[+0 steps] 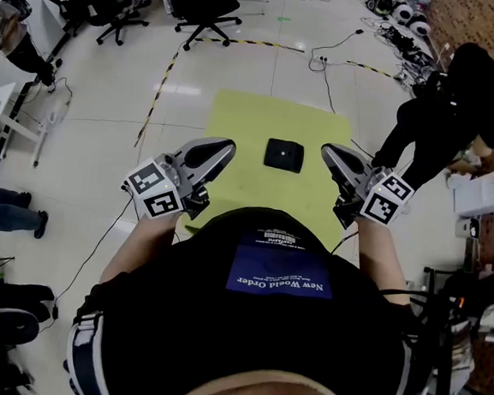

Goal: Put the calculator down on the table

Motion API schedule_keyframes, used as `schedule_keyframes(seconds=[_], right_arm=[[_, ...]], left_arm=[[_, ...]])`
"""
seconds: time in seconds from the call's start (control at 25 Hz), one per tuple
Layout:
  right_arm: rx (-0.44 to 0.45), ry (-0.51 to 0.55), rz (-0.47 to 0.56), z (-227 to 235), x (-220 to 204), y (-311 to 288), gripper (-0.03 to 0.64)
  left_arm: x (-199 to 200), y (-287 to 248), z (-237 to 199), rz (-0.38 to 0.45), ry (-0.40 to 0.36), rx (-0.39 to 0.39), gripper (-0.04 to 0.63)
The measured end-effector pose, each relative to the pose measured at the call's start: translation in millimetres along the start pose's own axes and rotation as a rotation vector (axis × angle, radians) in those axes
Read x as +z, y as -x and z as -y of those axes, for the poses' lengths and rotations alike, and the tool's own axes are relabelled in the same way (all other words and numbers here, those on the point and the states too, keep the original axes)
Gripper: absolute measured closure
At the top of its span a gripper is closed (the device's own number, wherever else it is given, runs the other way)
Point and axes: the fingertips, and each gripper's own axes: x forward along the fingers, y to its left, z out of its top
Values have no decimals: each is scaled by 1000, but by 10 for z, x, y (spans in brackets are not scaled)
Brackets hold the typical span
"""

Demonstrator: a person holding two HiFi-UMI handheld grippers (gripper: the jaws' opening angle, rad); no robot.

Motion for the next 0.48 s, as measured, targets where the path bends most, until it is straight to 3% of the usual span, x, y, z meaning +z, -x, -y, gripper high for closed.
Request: schedule_keyframes(seconds=[0.48], right_arm=[[11,21,-13,-11,-47,30,632]], left_arm=[[-55,-22,10,2,-2,-11,588]])
